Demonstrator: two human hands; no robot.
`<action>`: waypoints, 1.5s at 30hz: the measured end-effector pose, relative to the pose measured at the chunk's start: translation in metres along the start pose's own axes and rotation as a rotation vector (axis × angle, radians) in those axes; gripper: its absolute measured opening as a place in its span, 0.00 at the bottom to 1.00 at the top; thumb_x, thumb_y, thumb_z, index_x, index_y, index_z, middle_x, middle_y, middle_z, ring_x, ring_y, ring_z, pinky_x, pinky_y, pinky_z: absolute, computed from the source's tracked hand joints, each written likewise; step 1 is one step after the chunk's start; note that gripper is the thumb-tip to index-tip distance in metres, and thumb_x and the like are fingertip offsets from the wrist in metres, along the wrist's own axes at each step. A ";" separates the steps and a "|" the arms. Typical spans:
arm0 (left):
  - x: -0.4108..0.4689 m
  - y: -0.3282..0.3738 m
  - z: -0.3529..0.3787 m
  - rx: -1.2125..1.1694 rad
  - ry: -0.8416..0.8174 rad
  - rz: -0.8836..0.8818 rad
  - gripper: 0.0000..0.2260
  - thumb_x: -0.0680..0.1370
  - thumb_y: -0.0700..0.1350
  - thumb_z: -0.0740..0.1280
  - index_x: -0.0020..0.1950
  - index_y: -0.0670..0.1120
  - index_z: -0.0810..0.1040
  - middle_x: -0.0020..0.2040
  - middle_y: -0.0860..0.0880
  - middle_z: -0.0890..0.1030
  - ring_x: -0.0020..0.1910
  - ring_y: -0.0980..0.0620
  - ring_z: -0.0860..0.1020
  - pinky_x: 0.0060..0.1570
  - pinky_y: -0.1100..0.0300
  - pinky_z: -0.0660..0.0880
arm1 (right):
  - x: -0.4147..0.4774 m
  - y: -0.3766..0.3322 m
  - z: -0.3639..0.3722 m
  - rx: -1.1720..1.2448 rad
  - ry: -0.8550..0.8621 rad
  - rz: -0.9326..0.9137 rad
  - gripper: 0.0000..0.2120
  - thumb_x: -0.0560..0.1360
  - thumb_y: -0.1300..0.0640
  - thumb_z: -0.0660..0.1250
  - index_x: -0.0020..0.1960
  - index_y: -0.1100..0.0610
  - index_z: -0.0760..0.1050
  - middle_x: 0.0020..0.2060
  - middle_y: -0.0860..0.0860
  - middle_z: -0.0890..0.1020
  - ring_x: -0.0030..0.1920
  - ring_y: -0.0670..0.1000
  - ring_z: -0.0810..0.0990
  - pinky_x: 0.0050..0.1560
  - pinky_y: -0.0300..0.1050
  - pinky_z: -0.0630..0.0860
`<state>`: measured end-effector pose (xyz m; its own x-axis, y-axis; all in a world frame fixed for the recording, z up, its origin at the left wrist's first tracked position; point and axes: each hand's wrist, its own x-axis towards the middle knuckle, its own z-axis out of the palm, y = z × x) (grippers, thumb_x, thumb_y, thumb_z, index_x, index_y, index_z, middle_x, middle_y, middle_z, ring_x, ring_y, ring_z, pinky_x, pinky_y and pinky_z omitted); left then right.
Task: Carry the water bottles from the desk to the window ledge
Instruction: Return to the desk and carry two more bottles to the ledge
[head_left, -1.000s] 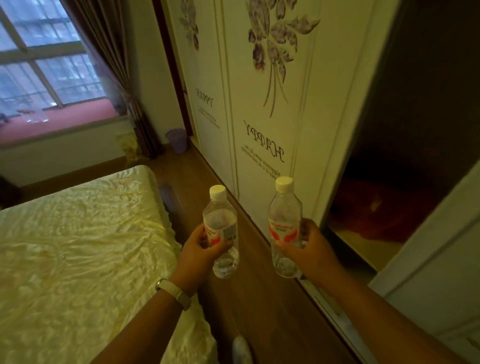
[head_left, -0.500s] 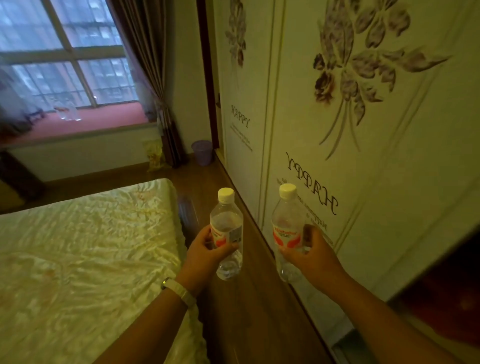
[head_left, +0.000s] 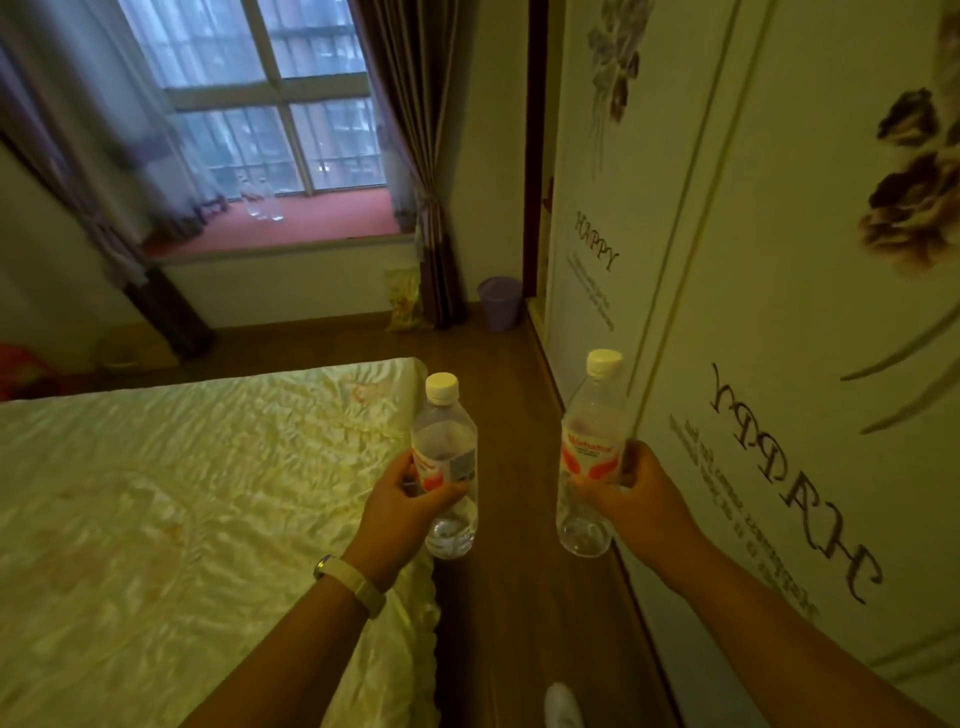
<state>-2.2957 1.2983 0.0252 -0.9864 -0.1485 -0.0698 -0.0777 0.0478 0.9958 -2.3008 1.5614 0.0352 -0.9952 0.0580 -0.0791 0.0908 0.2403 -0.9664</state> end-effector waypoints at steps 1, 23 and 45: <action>0.016 0.003 0.005 0.000 0.014 -0.002 0.16 0.70 0.36 0.77 0.56 0.47 0.80 0.44 0.51 0.86 0.43 0.55 0.85 0.38 0.66 0.79 | 0.020 -0.002 -0.001 0.004 -0.010 0.000 0.29 0.67 0.49 0.77 0.64 0.49 0.69 0.53 0.43 0.80 0.52 0.43 0.80 0.42 0.35 0.75; 0.303 0.037 0.025 0.055 0.189 0.003 0.16 0.71 0.40 0.77 0.55 0.53 0.80 0.44 0.58 0.85 0.43 0.57 0.84 0.37 0.68 0.79 | 0.354 -0.060 0.036 0.012 -0.200 -0.028 0.31 0.70 0.54 0.76 0.68 0.55 0.66 0.59 0.52 0.78 0.57 0.52 0.78 0.48 0.41 0.76; 0.660 0.056 -0.075 -0.039 0.153 0.006 0.16 0.71 0.39 0.76 0.54 0.55 0.79 0.45 0.54 0.85 0.43 0.58 0.83 0.38 0.67 0.79 | 0.674 -0.136 0.180 -0.052 -0.146 0.007 0.34 0.69 0.54 0.77 0.70 0.55 0.65 0.62 0.53 0.77 0.59 0.54 0.78 0.55 0.49 0.77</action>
<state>-2.9399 1.1285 0.0392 -0.9530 -0.2977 -0.0569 -0.0632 0.0115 0.9979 -2.9905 1.3929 0.0691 -0.9890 -0.0811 -0.1240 0.0956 0.2904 -0.9521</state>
